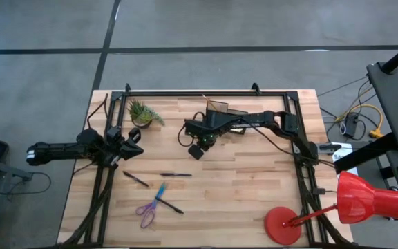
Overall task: Pick and place office supplies into organizer
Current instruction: Put the orange pencil into the black desk organizer
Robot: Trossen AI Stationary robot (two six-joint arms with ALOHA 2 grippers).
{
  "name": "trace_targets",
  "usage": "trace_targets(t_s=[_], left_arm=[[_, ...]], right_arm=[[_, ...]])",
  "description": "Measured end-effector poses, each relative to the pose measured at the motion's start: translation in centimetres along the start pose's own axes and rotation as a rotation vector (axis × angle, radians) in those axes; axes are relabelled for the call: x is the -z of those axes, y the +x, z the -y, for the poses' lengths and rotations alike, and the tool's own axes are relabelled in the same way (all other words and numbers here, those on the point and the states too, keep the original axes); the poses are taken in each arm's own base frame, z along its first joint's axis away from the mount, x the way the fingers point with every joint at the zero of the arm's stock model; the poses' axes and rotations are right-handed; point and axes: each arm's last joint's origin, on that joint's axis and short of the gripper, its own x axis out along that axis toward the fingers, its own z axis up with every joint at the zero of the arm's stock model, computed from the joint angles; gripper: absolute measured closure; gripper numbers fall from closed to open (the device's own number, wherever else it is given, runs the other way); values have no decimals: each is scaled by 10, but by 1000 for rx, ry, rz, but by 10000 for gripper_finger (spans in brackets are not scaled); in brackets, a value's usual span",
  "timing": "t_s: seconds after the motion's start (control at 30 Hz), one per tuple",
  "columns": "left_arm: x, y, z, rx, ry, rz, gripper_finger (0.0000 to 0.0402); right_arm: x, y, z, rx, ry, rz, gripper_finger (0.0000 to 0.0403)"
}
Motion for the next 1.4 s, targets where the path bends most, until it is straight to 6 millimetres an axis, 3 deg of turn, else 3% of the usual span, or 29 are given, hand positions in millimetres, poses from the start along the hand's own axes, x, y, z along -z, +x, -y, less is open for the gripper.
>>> trace_targets(t_s=[0.37,0.53,0.7,0.87,1.07,1.4], left_arm=[[0,0,0,0,0,0,402],[0,0,0,0,0,0,402],[0,0,0,0,0,0,402],[0,0,0,0,0,0,402],[0,0,0,-2,-1,-3,402],[0,0,0,0,0,-1,402]], right_arm=[[-3,-91,-5,61,11,294,392],[15,-130,7,390,-47,385,392],[34,-152,21,663,-137,306,392],[39,-155,25,718,-254,262,392],[38,-140,31,762,-423,142,392],[30,-95,89,859,-524,-174,392]])
